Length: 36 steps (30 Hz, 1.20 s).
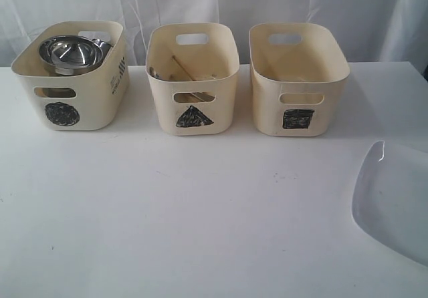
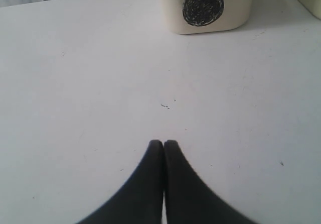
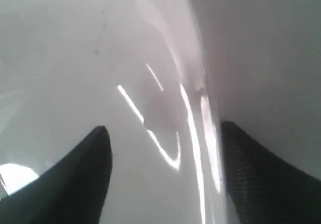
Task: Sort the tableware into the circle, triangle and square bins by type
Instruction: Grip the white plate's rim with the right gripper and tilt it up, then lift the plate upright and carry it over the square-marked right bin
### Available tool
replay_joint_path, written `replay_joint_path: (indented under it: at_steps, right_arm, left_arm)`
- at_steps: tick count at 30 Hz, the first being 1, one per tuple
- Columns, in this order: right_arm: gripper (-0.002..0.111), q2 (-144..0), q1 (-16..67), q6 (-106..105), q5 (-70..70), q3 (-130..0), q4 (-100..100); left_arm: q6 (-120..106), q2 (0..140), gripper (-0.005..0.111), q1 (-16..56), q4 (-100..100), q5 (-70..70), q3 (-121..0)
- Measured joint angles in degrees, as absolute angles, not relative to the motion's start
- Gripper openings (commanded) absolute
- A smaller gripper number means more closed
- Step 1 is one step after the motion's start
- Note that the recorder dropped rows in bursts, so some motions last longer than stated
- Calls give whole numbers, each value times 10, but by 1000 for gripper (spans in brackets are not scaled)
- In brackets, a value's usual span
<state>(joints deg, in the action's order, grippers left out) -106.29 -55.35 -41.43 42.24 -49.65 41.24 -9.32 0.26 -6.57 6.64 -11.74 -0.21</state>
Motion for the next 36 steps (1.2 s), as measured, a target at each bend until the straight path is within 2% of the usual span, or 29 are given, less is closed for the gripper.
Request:
replay_joint_path:
  at_steps: [3, 13, 27, 36]
  right_arm:
    - [32, -1077, -553, -415, 421, -498, 426]
    - [1, -1110, -553, -418, 461, -503, 470]
    - [0, -1083, -553, -471, 518, -487, 578]
    - [0, -981, -553, -465, 528, -486, 577]
  left_arm:
    - [-93, 3, 0, -66, 66, -117, -2]
    - [-93, 3, 0, -66, 66, -117, -2]
    - [-93, 3, 0, -66, 66, -117, -2]
    - [-93, 3, 0, -66, 66, -117, -2]
